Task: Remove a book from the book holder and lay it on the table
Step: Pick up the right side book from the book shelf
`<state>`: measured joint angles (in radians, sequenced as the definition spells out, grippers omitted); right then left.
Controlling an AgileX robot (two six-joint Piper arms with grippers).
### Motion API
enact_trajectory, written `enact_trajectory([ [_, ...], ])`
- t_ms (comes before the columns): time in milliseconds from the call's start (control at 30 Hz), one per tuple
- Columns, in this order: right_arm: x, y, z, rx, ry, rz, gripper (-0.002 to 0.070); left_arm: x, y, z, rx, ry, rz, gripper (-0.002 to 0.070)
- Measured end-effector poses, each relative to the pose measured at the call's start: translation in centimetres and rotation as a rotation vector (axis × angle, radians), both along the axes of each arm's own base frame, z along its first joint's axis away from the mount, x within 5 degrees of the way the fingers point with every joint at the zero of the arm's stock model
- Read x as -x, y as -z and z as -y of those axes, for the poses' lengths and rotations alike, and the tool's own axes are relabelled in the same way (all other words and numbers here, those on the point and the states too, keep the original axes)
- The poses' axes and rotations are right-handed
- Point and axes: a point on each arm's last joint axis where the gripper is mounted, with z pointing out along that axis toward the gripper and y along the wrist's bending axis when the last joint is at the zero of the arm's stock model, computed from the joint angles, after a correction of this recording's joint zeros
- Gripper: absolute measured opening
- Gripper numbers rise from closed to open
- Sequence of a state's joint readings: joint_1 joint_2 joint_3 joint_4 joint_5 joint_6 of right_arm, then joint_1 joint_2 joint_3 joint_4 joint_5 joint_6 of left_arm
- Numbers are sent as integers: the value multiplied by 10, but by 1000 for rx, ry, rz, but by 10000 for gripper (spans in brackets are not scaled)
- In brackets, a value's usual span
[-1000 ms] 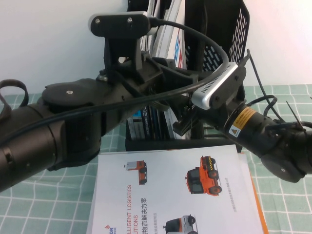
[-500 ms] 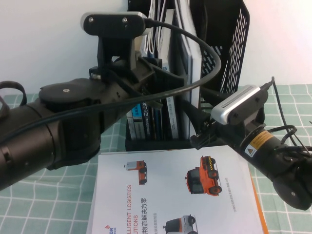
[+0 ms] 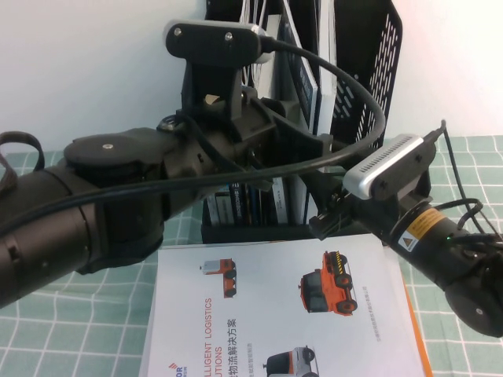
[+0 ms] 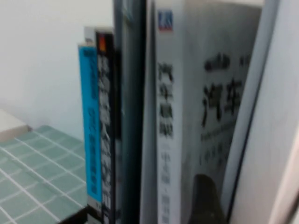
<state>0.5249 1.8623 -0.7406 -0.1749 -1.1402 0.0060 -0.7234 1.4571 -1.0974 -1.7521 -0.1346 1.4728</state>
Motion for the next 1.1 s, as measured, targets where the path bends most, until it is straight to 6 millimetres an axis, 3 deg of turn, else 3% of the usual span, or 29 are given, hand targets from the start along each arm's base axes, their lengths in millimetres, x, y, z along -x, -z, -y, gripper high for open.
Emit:
enact_trajectory([
  [233, 11, -29, 7, -37, 6, 69, 407, -2, 3, 1, -11, -2, -4, -3],
  [367, 12, -35, 13, -27, 56, 98, 407, -3, 4, 0, -19, -19, -2, -3],
  [600, 10, -30, 14, 50, 85, 141, 396, -3, 4, -1, -19, -21, -2, -3],
  [833, 3, -5, 13, 66, 115, 100, 298, -3, 4, -1, -24, -33, -2, -3],
  [967, 2, -3, 13, 54, 129, 94, 216, -4, 4, -2, -27, -41, -1, -3],
  [1100, 2, -8, 14, 55, 133, 76, 209, -4, 4, -2, -33, -39, 3, -3],
])
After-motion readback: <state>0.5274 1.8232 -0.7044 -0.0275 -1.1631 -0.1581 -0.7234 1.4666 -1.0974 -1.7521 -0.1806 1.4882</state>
